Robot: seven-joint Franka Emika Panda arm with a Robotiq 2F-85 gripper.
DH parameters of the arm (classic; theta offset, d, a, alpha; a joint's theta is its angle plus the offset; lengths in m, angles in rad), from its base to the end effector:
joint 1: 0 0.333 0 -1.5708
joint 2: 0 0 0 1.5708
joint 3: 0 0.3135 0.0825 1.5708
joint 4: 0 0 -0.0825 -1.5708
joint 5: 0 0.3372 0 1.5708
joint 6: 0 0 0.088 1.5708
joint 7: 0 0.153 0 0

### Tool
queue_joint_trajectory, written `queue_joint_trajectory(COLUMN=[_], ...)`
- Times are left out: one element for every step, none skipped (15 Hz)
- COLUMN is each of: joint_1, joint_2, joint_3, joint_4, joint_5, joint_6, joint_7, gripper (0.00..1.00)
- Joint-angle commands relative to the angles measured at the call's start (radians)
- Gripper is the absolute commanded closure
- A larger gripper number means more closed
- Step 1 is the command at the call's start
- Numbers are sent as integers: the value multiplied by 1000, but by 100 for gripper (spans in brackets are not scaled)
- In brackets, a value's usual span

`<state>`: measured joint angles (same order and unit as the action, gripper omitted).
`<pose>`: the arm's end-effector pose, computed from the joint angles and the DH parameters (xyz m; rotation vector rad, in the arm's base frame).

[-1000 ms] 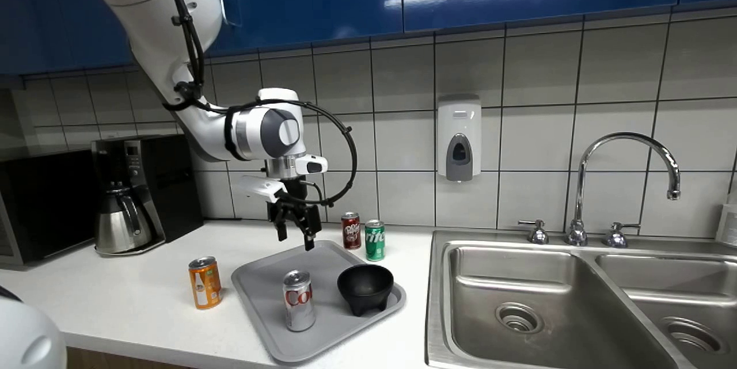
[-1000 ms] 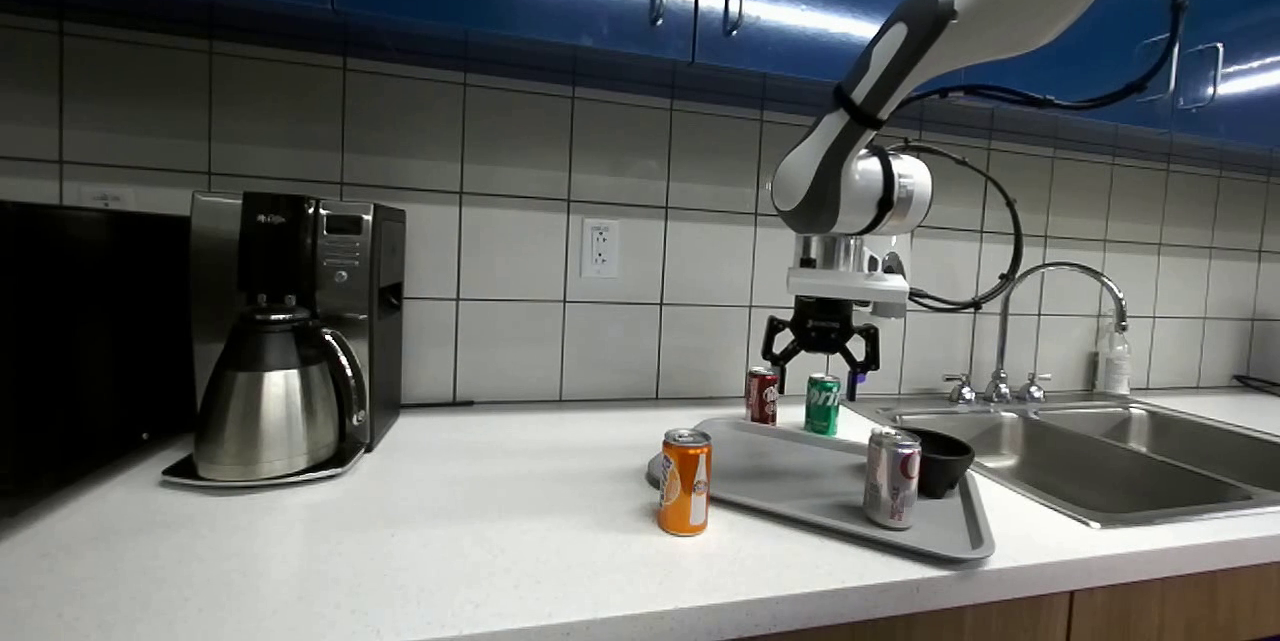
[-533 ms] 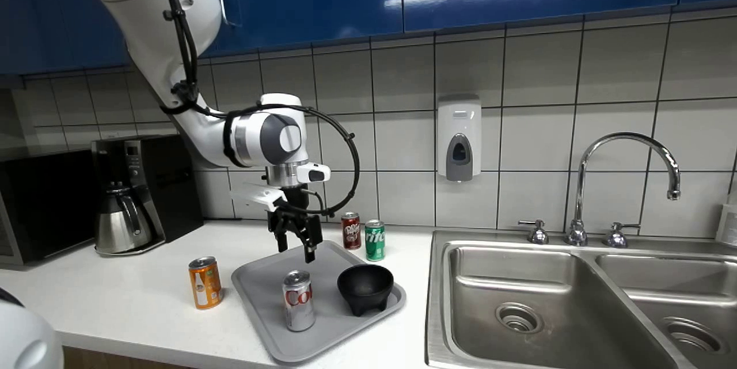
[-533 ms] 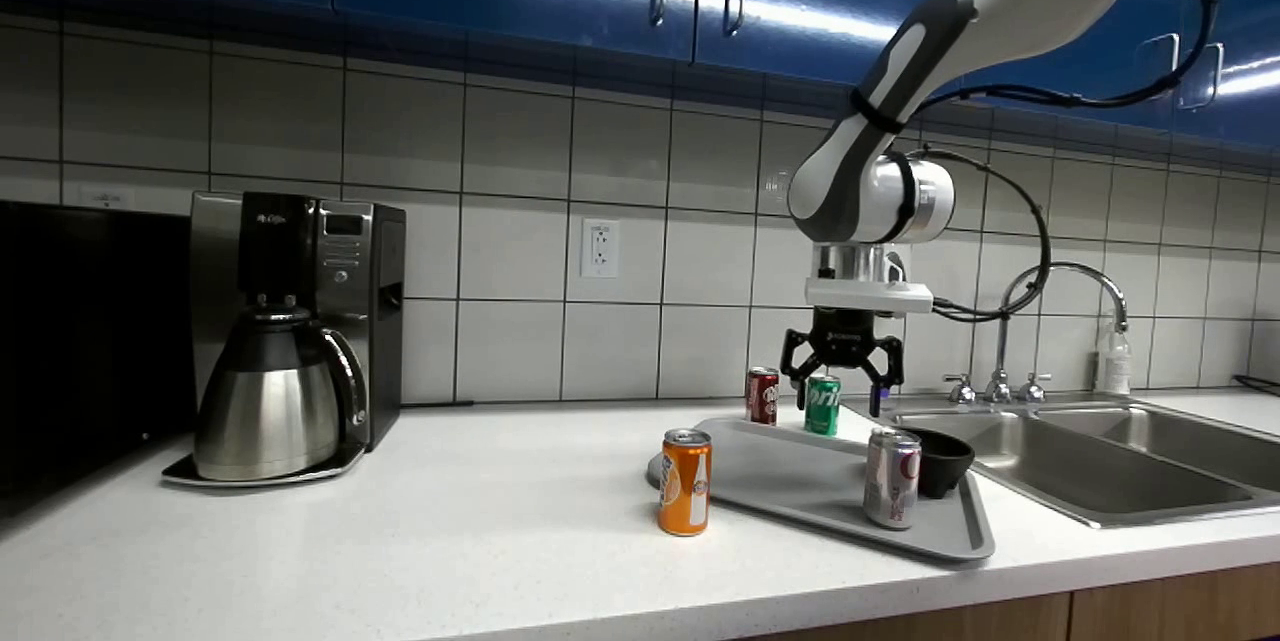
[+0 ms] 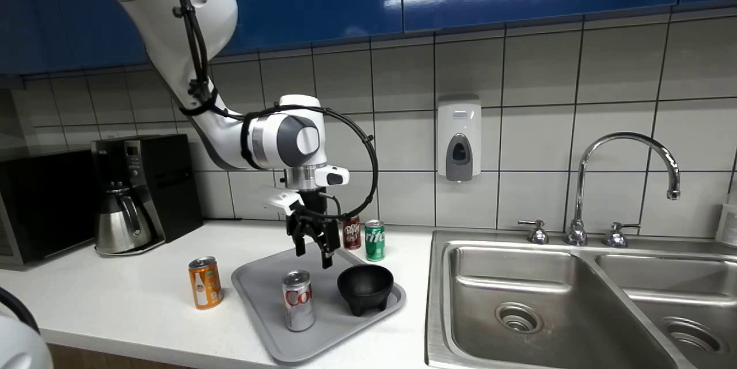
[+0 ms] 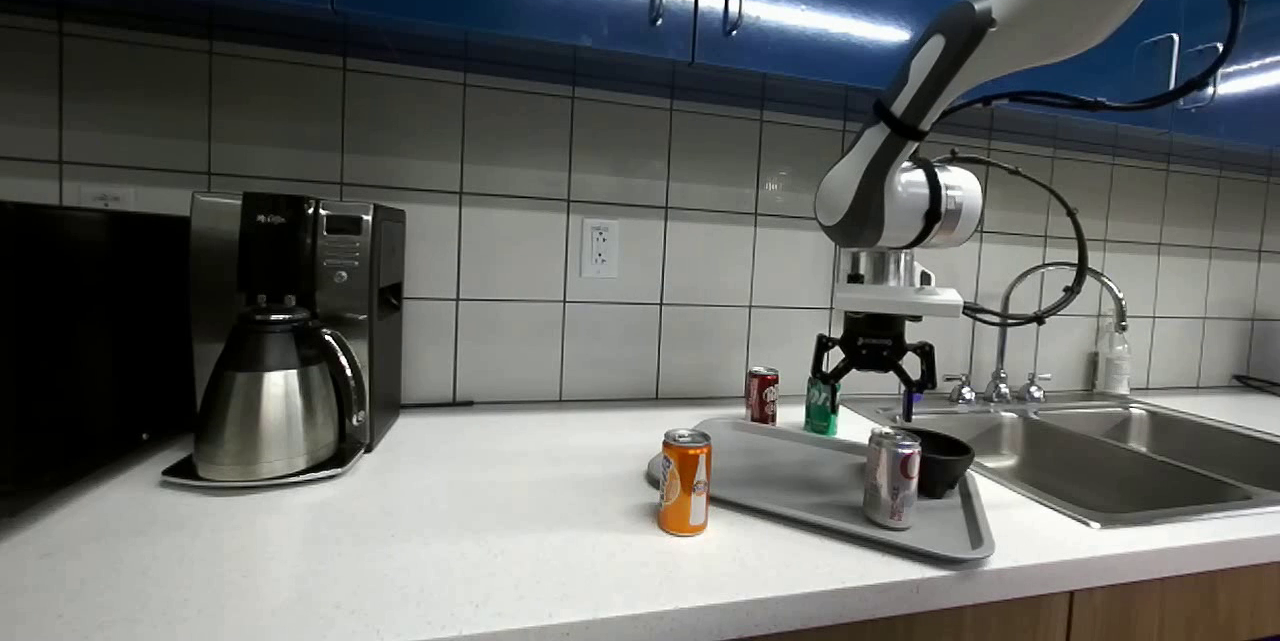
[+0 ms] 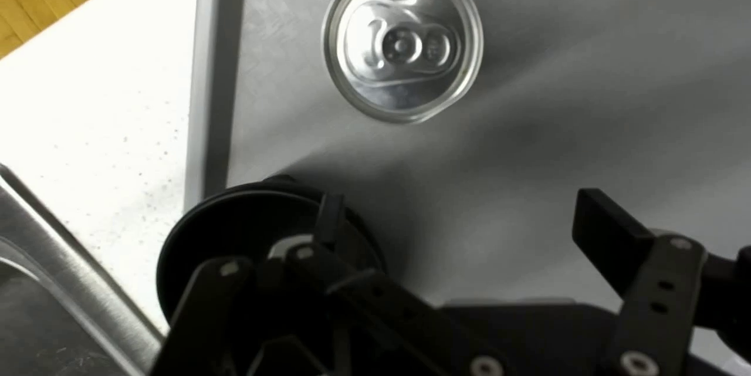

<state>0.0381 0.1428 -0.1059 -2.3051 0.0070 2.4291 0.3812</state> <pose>0.4893 -0.0334 0.2708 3.0483 -0.7031 -0.0252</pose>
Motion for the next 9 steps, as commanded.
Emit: queue_joint_trajectory(joint_1=[-23, -25, -26, -27, -28, -29, -28, -27, -26], joint_2=[-42, -42, -44, -44, -43, -44, -45, -47, -51], joint_3=[4, 3, 3, 3, 3, 4, 4, 7, 8], joint_4=[-53, -60, -66, -70, -73, -75, -78, -82, -88], joint_5=[-33, -37, -35, -34, -35, -33, -34, -33, -32], joint_6=[0, 0, 0, -1, -1, -3, -4, -6, -7], joint_7=[-2, -1, -6, -9, -10, -14, -15, -18, -22], gripper=[0, 0, 0, 0, 0, 0, 0, 0, 0])
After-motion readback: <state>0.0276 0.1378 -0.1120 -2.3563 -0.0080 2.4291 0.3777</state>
